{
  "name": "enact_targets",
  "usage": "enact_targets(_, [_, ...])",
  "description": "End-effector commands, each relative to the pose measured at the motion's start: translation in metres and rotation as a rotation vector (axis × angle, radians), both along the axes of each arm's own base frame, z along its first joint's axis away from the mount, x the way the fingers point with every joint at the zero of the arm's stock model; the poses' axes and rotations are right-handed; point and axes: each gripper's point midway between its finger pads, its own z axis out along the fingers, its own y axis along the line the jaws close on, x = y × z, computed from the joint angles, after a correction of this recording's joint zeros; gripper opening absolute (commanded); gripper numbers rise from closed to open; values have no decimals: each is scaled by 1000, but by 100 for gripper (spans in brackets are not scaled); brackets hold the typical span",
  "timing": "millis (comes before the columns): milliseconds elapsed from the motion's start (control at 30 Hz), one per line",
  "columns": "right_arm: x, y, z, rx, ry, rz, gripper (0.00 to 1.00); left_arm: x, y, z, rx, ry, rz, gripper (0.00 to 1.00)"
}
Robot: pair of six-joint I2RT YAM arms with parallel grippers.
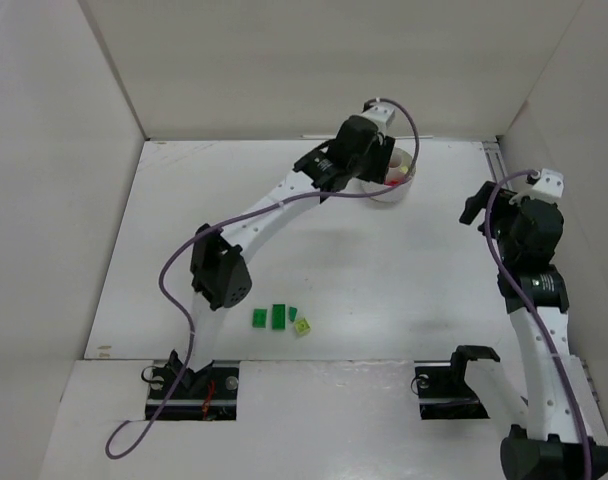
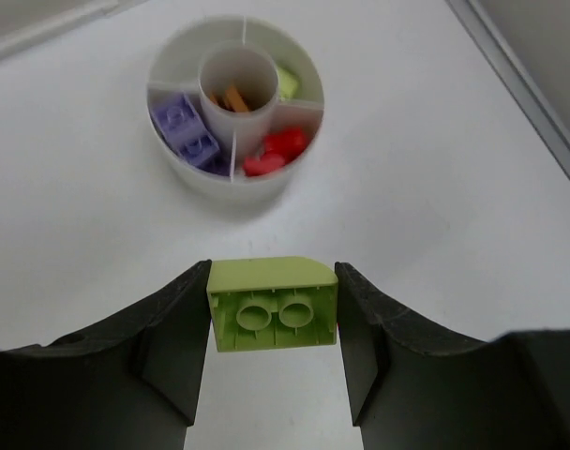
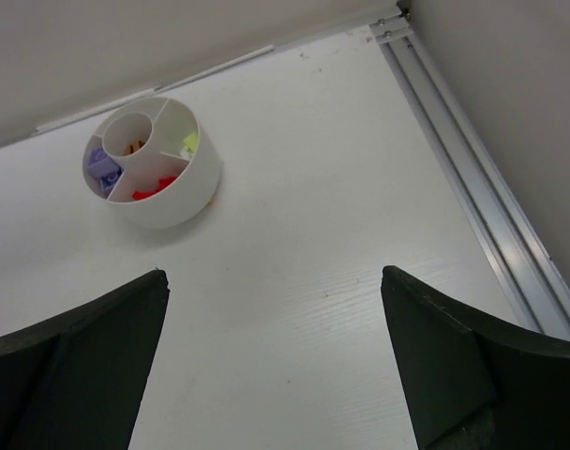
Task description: Sort the legos into containers by color
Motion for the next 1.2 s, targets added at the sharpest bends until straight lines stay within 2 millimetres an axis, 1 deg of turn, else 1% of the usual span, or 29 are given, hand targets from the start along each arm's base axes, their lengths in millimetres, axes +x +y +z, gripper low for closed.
enact_targets(0, [-12, -13, -5, 22, -14, -97, 100, 36, -22, 54, -28, -176, -113, 34])
enact_targets(33, [-15, -12, -14, 23, 10, -98, 100, 53, -29, 34, -3, -176, -113, 34])
enact_targets(67, [-18, -11, -13, 25, 10, -89, 100, 59, -37, 40, -17, -213, -129, 35])
enact_targets(100, [-19, -11, -20, 26, 29, -89, 100, 67, -46, 59, -58, -292, -143, 40])
enact_targets(167, [-21, -11, -22, 18, 43, -87, 100, 73, -57, 60, -90, -360, -175, 41])
enact_targets(200, [-23, -12, -25, 15, 57, -95, 100, 77, -64, 67, -140, -429, -182, 46])
enact_targets(267, [-24, -13, -28, 7, 71, -93, 100, 81, -71, 77, -189, -501, -190, 49])
enact_targets(300, [-23, -13, -31, 7, 82, -93, 100, 84, -77, 77, -212, -523, -200, 49])
enact_targets(333, [-22, -10, -31, 11, 82, -80, 100, 88, -81, 98, -266, -590, -191, 49])
enact_targets(367, [-22, -10, -31, 11, 82, -80, 100, 96, -92, 77, -257, -589, -209, 49])
enact_targets(400, [-21, -9, -39, 15, 103, -71, 100, 99, -98, 74, -279, -596, -214, 49])
enact_targets(433, [-20, -7, -39, 18, 103, -60, 100, 99, -106, 73, -297, -609, -243, 49])
enact_targets(467, [-21, -7, -39, 10, 105, -57, 100, 102, -109, 87, -341, -651, -235, 49])
enact_targets(500, [-19, -8, -42, 14, 116, -57, 100, 108, -116, 67, -347, -631, -234, 49])
enact_targets(533, [-19, -6, -42, 18, 116, -46, 100, 108, -119, 64, -355, -639, -242, 49])
enact_targets(567, [-17, -6, -45, 18, 126, -46, 100, 108, -119, 71, -386, -663, -237, 49])
enact_targets(633, [-16, -4, -48, 23, 137, -33, 100, 114, -120, 57, -386, -668, -215, 49])
enact_targets(700, [-16, -3, -48, 18, 138, -21, 100, 124, -114, 58, -414, -698, -178, 49])
enact_targets(733, [-15, -1, -48, 21, 138, -12, 100, 127, -117, 45, -412, -696, -178, 49])
enact_targets(767, [-14, 0, -51, 24, 147, -4, 100, 134, -112, 39, -410, -700, -168, 49])
enact_targets(800, [-14, 0, -51, 24, 147, -3, 100, 134, -113, 48, -449, -716, -163, 51])
enact_targets(833, [-15, 2, -53, 28, 156, 5, 100, 137, -117, 34, -441, -706, -164, 51])
enact_targets(867, [-15, 2, -53, 28, 156, 5, 100, 136, -119, 31, -449, -699, -175, 52])
enact_targets(900, [-16, 2, -57, 29, 165, 5, 100, 137, -117, 37, -462, -717, -161, 52])
enact_targets(967, [-17, 4, -59, 33, 174, 15, 100, 144, -115, 25, -470, -715, -151, 53])
enact_targets(1000, [-17, 4, -59, 33, 174, 15, 100, 146, -113, 25, -461, -722, -141, 53])
enact_targets(1033, [-17, 4, -63, 34, 184, 15, 100, 147, -115, 16, -454, -712, -142, 55])
enact_targets(1067, [-17, 4, -63, 34, 184, 15, 100, 149, -112, 18, -446, -730, -130, 55])
enact_targets(1167, [-16, 7, -65, 41, 192, 32, 100, 153, -110, 11, -428, -732, -110, 56])
